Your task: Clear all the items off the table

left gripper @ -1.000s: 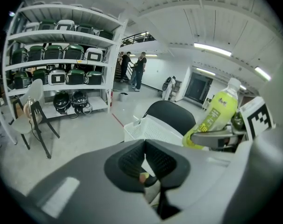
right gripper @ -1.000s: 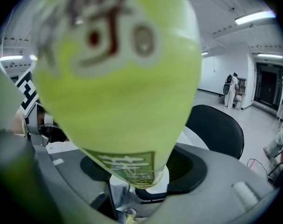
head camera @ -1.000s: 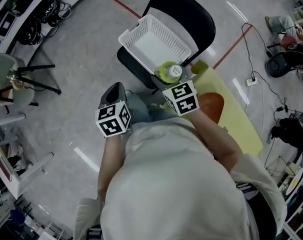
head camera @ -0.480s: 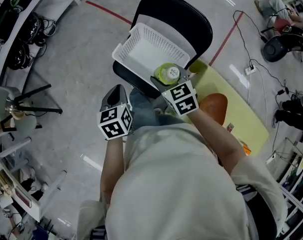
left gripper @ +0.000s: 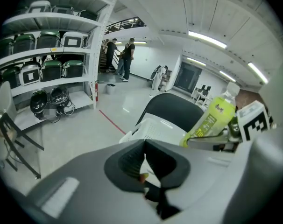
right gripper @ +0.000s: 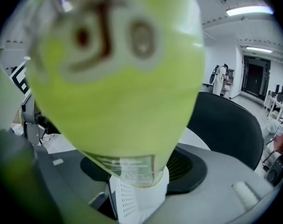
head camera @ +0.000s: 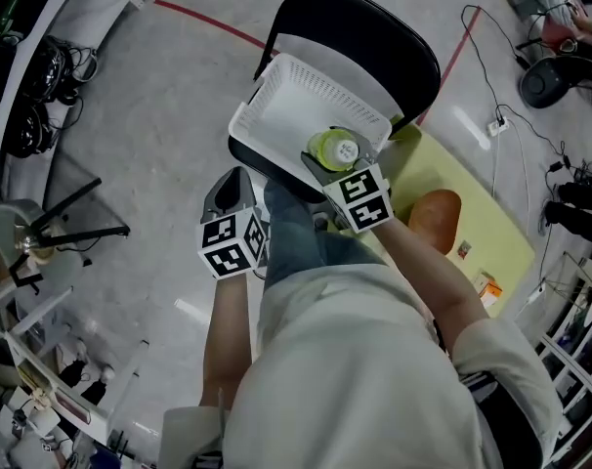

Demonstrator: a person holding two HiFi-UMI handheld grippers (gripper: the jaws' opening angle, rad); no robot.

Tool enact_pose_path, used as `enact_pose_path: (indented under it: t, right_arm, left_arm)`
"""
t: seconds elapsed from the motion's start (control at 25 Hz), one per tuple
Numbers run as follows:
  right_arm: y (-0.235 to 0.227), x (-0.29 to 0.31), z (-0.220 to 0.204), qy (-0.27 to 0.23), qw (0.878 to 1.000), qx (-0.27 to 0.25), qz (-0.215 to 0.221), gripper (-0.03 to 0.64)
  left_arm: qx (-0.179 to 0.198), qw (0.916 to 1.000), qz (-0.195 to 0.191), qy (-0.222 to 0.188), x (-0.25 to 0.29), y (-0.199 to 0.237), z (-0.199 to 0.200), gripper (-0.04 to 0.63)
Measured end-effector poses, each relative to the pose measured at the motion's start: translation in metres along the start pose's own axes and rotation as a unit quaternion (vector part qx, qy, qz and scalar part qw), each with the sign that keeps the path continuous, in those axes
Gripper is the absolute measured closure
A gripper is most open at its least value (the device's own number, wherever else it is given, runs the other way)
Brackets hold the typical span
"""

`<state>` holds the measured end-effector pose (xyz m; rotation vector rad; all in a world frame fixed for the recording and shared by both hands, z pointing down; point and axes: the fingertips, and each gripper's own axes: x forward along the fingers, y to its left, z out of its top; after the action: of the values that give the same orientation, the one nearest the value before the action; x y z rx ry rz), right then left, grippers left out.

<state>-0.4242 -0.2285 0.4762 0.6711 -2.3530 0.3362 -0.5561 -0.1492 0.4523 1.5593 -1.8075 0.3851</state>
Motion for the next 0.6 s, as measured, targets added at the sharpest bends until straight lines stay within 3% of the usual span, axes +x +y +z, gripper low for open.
enact_pose_path:
  t: [0.6]
  right_arm:
    - [-0.029, 0.119, -0.031, 0.038, 0.999, 0.024, -0.025, 0.316]
  left_arm:
    - [-0.025, 0.9991, 0.005, 0.033, 0.086, 0.069, 0.006, 0.586]
